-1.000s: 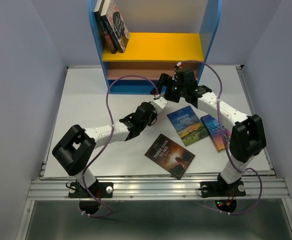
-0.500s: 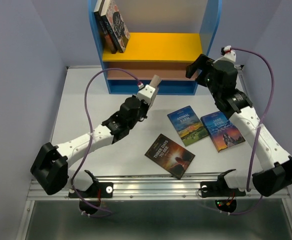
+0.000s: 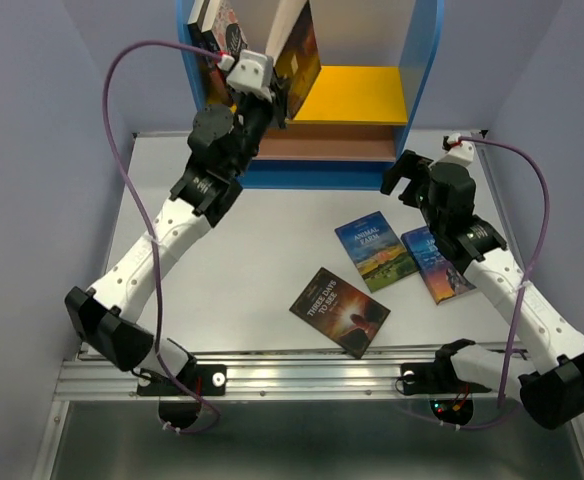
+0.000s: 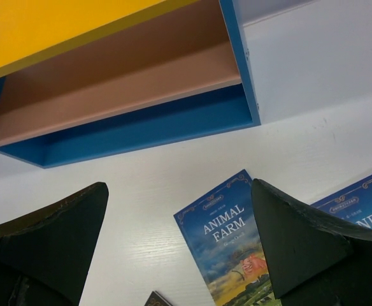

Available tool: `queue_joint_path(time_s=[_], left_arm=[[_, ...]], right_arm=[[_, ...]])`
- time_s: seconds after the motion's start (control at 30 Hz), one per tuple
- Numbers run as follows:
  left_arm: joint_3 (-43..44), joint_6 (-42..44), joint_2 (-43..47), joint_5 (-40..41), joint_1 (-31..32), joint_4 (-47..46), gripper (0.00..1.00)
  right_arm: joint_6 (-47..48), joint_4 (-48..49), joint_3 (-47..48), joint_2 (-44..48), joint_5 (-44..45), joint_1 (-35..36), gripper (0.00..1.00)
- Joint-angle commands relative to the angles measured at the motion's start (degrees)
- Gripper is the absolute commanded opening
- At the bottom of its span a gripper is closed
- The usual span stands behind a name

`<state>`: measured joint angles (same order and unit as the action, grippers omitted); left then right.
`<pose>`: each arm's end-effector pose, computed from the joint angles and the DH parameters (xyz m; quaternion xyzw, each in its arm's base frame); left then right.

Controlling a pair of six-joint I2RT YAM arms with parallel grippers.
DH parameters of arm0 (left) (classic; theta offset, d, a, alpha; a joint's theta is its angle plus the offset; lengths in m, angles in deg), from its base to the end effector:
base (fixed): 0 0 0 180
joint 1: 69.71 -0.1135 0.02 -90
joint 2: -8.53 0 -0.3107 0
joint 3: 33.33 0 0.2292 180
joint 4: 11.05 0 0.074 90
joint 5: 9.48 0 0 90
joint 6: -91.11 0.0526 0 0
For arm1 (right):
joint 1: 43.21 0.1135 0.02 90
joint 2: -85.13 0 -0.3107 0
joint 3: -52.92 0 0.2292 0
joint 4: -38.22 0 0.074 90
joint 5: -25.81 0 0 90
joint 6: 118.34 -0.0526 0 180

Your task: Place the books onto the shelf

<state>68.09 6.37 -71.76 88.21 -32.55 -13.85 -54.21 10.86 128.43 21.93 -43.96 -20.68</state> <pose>0.2407 -0.1736 0.5535 0.1444 0.5274 -0.1947 0.8143 0.2129 0.0686 0.4077 0.1296 0.7778 0.1184 0.6035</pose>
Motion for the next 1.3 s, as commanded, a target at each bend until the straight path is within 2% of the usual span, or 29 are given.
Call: queue_joint_path(time_s=[0.0,0.1,0.2,0.4,0.63,0.83,0.93,1.27], left_arm=[[13.06,-3.41,-6.88,-4.60,-6.74,-1.80,0.00],[23.59,-4.29,-14.52,-5.92,-9.56,0.83,0.00],[34.68,-4.91,-22.17,-11.71,-12.64,4.61,0.00],[49.10,-4.81,-32.11,-10.67,-14.92,10.41,0.00],[46.57,-8.07,-32.73,-10.06,-17.48,11.47,0.00],[46.74,-9.56,-32.82,-3.04,-17.66,17.89,0.00],[50.07,-10.18,-34.75,-2.50,-18.27,23.49,0.00],[50.70,-9.56,-36.16,3.74,-18.89,25.09,0.00]], right_arm=[[2.05,4.36,0.13,1.41,2.89,0.15,1.00],[2.14,4.45,0.13,0.62,3.32,0.15,1.00],[2.31,4.45,0.31,0.01,3.77,0.15,1.00],[2.84,4.45,0.48,-0.96,4.73,0.15,1.00],[2.84,4.28,0.66,-2.01,5.00,0.15,1.00],[2.67,3.84,0.83,-2.63,5.08,0.15,1.00],[2.58,3.57,0.92,-2.89,5.35,0.15,1.00],[2.31,3.22,0.92,-3.33,5.35,0.15,1.00]])
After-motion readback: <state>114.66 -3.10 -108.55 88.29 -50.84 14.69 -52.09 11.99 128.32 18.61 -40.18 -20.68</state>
